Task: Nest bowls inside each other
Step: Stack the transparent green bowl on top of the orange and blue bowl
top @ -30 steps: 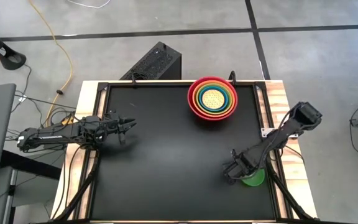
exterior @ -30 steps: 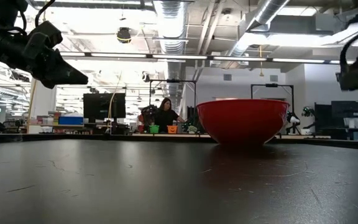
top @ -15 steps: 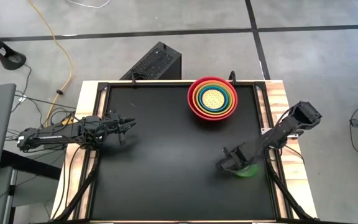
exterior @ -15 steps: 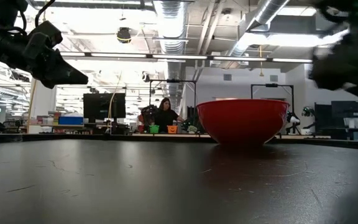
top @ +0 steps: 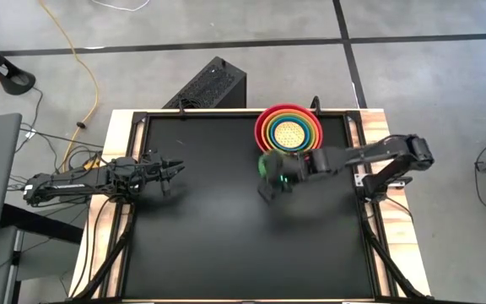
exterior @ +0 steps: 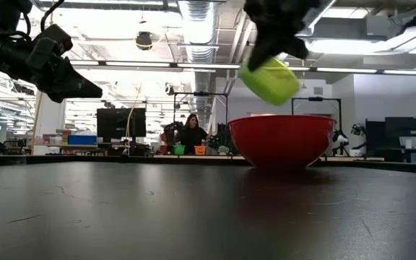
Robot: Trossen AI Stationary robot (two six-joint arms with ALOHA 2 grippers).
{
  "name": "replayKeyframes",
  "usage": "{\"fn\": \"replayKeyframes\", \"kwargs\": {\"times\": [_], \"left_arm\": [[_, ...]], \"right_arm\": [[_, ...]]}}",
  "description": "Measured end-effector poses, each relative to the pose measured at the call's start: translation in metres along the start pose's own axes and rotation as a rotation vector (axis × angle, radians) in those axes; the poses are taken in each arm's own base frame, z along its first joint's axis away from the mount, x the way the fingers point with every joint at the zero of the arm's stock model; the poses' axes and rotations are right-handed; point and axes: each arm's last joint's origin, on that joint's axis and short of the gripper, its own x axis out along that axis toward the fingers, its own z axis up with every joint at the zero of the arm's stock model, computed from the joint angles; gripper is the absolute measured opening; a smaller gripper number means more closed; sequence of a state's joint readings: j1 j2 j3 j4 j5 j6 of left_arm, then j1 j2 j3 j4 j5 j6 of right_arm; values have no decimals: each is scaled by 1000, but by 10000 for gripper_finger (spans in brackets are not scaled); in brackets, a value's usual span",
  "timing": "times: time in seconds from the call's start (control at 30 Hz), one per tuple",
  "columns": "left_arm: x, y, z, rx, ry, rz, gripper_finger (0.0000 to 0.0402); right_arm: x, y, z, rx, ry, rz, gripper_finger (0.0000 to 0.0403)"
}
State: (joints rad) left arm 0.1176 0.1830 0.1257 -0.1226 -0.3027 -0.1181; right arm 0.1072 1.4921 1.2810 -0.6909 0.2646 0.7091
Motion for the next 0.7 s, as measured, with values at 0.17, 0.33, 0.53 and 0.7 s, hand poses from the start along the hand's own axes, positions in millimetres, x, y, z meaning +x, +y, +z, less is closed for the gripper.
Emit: {"fn": "replayKeyframes", "kwargs": {"times": [0.17,0.33,0.53,0.7], "left_arm": [[0,0,0,0,0,0,87],[0,0,0,1,1,0,87],[0,0,-1,4,11,1,87],[0,1,-2,8,20,18,87]], "right_arm": [[0,-36,39,-84,-97,-128,4],[25,-88,56,-72,-68,-272,3],[67,-125,60,-134,57,-401,3],[90,-136,49,-170,208,-447,3]]}}
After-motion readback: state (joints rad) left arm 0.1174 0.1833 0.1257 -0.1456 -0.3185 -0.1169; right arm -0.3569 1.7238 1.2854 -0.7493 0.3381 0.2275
